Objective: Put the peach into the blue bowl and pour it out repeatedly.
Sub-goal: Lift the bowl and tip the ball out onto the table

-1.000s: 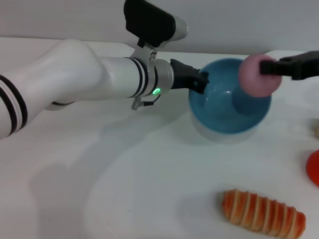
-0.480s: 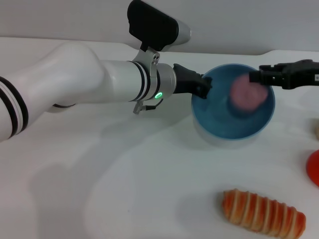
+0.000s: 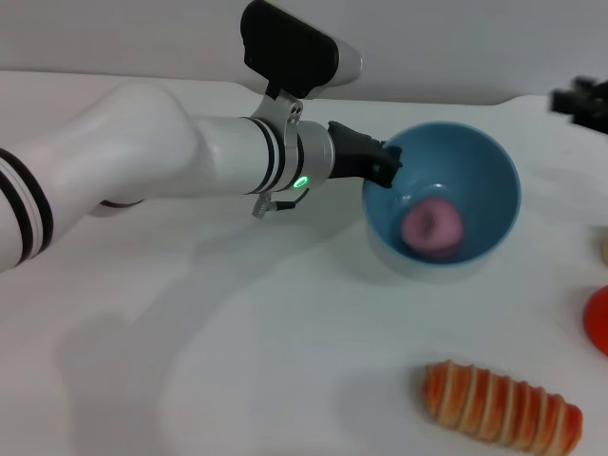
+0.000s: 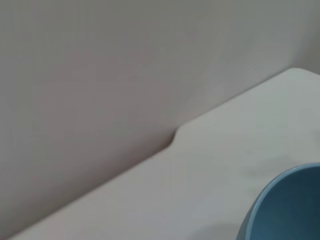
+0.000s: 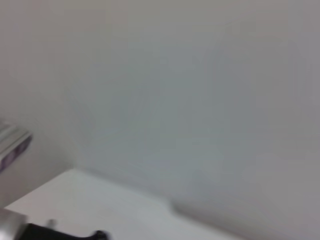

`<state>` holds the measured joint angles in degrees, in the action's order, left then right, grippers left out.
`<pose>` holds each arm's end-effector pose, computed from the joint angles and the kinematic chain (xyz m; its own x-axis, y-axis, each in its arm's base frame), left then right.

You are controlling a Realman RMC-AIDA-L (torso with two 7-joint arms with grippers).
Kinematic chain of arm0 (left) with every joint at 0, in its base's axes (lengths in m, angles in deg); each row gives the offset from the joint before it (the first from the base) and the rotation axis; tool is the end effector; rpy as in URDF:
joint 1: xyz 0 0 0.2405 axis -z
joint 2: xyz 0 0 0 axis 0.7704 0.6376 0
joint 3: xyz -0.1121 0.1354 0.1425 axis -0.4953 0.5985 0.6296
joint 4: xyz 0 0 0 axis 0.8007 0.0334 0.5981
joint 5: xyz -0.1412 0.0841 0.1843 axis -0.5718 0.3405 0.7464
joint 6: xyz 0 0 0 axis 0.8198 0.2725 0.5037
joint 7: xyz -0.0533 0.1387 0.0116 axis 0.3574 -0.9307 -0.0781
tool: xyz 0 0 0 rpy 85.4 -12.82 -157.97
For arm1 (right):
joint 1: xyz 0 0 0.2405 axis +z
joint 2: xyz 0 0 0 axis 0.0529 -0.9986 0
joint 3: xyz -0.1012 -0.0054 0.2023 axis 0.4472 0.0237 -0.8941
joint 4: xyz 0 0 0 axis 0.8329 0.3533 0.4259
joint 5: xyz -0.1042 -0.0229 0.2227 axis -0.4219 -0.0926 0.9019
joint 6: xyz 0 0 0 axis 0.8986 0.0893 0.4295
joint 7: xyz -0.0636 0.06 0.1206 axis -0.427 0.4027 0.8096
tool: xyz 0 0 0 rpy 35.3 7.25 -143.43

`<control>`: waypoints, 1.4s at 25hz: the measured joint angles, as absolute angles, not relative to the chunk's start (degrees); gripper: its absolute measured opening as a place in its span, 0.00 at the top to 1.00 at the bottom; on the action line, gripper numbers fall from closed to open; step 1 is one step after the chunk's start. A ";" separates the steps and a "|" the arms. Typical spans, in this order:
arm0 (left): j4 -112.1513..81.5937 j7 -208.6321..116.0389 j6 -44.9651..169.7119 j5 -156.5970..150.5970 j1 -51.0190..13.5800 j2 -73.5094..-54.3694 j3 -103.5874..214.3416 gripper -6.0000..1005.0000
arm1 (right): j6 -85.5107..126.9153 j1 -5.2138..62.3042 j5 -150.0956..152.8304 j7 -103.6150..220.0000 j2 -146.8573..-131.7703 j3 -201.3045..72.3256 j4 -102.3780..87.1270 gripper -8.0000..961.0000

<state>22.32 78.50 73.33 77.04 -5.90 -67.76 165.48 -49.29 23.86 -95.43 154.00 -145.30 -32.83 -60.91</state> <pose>-0.1393 0.4180 -0.1422 0.8281 0.4650 0.3129 0.5605 -0.6886 -0.4601 0.2550 0.3910 0.1000 0.7211 -0.3690 -0.5864 -0.6449 -0.6667 -0.3736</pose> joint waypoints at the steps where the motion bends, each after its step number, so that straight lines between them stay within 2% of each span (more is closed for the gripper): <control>1: 22.33 78.20 72.64 77.15 -5.79 -67.76 165.54 0.99 | -49.33 22.88 -94.09 151.22 -145.26 -34.40 -60.59 0.51; 10: 24.67 67.97 66.20 77.30 -4.26 -67.82 166.27 1.00 | -49.19 12.30 -81.87 124.44 -144.97 -49.06 -42.32 0.47; 15: 27.43 63.24 62.31 77.29 -2.97 -68.00 169.01 1.00 | -48.99 8.84 -80.89 119.09 -144.83 -53.56 -33.42 0.45; 18: 29.10 60.78 59.63 77.29 -2.27 -68.00 171.95 1.00 | -48.97 8.03 -80.86 119.06 -144.54 -54.09 -29.96 0.44; 21: 31.37 56.29 55.52 77.28 -2.05 -68.02 176.14 1.00 | -47.62 7.85 -80.83 118.79 -145.05 -55.84 -28.01 0.43; 30: 36.61 44.10 35.62 88.10 -5.31 -68.09 191.99 0.99 | -45.47 9.44 -80.71 111.39 -145.41 -64.12 -19.97 0.39; 35: 36.36 43.97 31.99 95.88 -6.64 -68.11 193.92 0.99 | -45.43 9.93 -80.17 110.76 -145.34 -64.50 -19.27 0.39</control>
